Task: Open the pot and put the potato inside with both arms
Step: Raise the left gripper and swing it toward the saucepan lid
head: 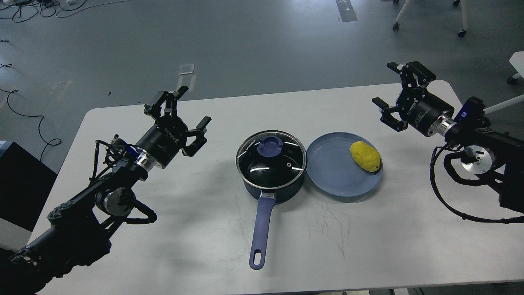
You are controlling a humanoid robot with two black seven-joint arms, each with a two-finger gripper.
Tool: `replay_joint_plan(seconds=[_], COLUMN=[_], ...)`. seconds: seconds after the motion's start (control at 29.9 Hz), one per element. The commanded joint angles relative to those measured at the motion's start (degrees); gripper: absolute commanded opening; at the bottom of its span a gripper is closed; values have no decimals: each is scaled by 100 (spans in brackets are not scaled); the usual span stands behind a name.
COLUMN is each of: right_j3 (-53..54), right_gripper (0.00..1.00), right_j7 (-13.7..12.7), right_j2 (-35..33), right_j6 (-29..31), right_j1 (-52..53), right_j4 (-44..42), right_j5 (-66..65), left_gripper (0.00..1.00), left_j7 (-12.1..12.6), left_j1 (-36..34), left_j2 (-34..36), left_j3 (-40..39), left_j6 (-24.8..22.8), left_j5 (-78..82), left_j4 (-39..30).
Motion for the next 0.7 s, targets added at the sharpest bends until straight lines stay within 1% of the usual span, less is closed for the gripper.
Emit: replay_joint_plan(seconds=[0.0,0.13,0.23,0.33,0.4,0.43,0.47,0.57,0.64,0.67], right_j3=[-17,-34,-52,-61,-69,-69,-69,-69,-69,-69], right_gripper=[100,100,100,100,100,100,100,100,100,100], right_j7=[1,1,1,1,1,1,1,1,1,1], right_j2=[-25,-51,-51,-60,-69,-78,-87,-122,-139,-139], right_j6=[-1,-1,-1,-1,-1,-1,-1,-1,-1,-1], right_j1=[-16,-16,-7,-7,-7,2,2,11,19,19], right_j4=[-13,-13,-4,5,22,31,31,31,40,40], right_j5=[-11,-11,-11,-19,-28,-28,-28,-28,-28,-28], left_gripper=[98,98,98,98,98,98,98,98,98,98], left_j7=[4,48,4,-57,-110,-188,-276,-291,-291,-291], left_j1=[72,72,-7,-77,-427,-629,-744,-1113,-1491,-1544], left_j2=[-19,7,68,121,209,305,349,569,823,894], left_j3=[-1,8,-1,-71,-45,-45,-36,-18,-10,-10], left_j6=[0,0,0,0,0,0,0,0,0,0], left_j5=[10,18,1,18,123,254,351,1211,2482,2819], left_j4=[0,0,53,376,510,501,466,291,-339,-517])
